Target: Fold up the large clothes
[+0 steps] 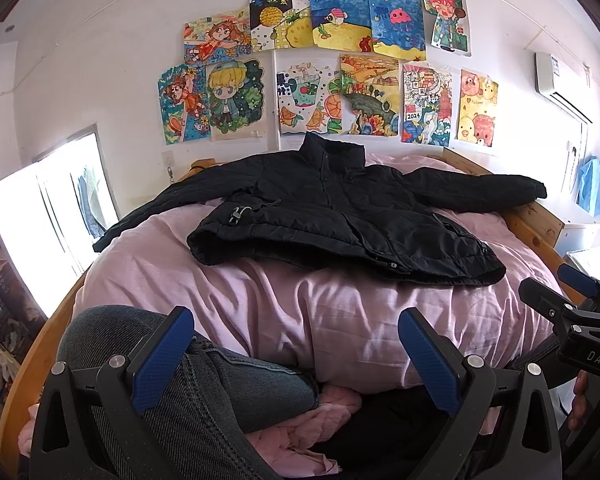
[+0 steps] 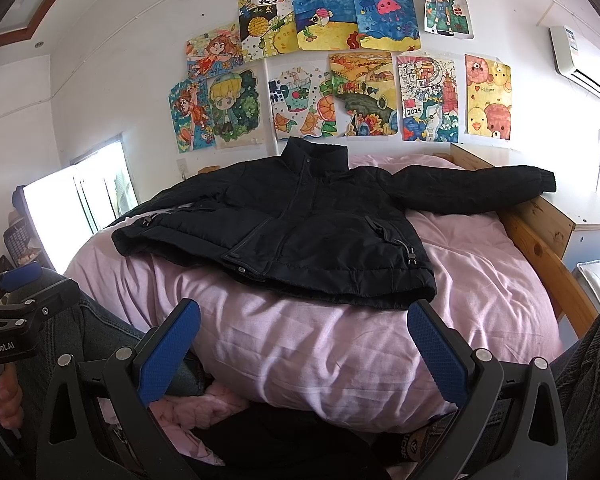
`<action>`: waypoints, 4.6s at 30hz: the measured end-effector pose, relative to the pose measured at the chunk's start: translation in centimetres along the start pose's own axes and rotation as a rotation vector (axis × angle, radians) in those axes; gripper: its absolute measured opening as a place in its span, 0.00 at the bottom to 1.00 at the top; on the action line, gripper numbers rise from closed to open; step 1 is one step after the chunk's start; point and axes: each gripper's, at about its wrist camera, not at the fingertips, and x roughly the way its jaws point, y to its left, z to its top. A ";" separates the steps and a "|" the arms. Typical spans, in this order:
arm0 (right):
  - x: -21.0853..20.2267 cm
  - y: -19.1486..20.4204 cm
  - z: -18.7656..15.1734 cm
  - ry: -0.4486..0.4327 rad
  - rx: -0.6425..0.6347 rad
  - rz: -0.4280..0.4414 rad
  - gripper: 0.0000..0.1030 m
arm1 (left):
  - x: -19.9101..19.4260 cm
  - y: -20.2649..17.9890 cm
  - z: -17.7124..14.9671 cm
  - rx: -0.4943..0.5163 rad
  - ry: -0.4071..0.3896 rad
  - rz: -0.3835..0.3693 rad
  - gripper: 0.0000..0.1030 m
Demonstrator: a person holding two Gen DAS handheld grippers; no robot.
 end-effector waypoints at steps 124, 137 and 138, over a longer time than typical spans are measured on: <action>32.6 -30.6 10.8 0.045 0.639 -0.356 0.99 | 35.3 -19.9 24.9 0.310 0.074 -0.061 1.00; 33.0 -40.1 6.1 -0.230 1.014 -0.430 0.73 | 39.6 -20.4 21.6 0.248 0.248 -0.063 1.00; 32.7 -40.4 6.0 -0.253 1.025 -0.455 0.73 | 39.7 -20.4 21.6 0.242 0.260 -0.065 1.00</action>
